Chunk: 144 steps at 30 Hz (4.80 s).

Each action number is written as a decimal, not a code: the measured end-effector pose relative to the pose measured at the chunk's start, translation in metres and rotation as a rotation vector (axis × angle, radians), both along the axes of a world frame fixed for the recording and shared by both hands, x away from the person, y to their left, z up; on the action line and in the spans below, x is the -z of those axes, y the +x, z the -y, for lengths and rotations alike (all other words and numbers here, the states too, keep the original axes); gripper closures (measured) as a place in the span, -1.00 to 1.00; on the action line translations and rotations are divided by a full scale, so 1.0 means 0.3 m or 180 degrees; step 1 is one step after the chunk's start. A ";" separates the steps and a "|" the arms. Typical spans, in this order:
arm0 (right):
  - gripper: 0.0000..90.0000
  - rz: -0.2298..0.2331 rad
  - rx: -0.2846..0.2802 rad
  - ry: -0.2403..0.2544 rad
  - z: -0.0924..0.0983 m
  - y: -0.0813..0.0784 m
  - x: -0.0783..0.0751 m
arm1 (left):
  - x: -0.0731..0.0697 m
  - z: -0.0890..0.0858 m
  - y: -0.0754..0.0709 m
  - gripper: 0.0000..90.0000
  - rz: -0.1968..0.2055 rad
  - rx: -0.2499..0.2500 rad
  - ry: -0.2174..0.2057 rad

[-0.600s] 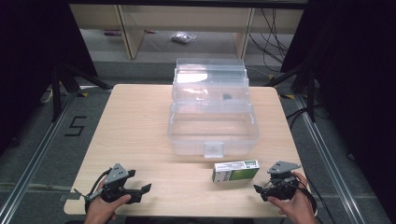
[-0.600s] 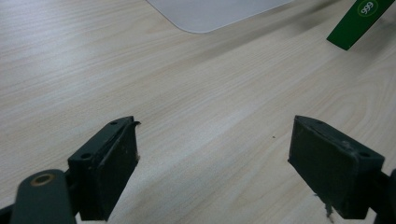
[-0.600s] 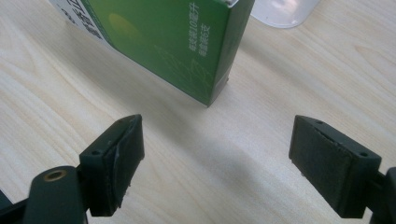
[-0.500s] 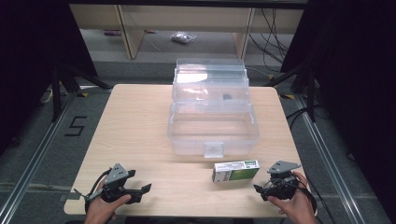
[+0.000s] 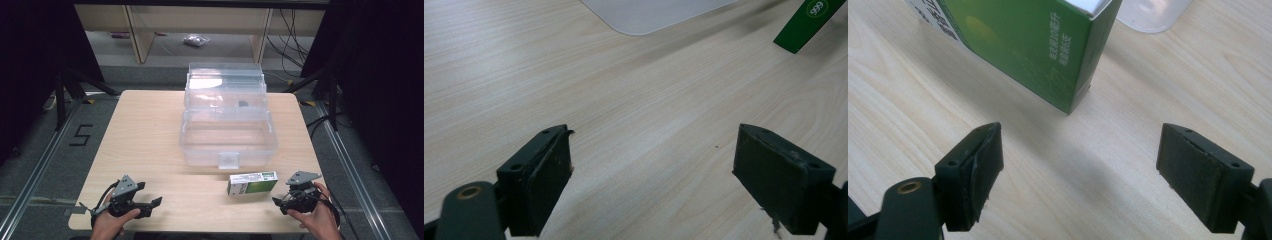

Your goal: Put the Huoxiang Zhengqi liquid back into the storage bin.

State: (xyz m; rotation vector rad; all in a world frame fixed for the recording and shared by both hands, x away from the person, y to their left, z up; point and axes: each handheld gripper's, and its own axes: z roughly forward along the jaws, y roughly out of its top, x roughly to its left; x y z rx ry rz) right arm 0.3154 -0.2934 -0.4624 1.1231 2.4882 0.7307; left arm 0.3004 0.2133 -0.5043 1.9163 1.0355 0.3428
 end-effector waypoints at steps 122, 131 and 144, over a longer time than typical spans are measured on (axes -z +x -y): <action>0.44 -0.0804 -0.2300 -0.1253 -0.358 0.266 -0.227 | 0.001 -0.003 0.002 -0.67 -0.0018 0.0028 0.0033; 0.45 -0.0765 -0.2347 -0.1269 -0.381 0.269 -0.269 | -0.001 -0.004 0.001 -0.67 -0.0008 0.0036 0.0042; 0.44 -0.0627 -0.2517 -0.1302 -0.405 0.274 -0.379 | 0.001 -0.004 0.003 -0.67 -0.0031 0.0022 0.0039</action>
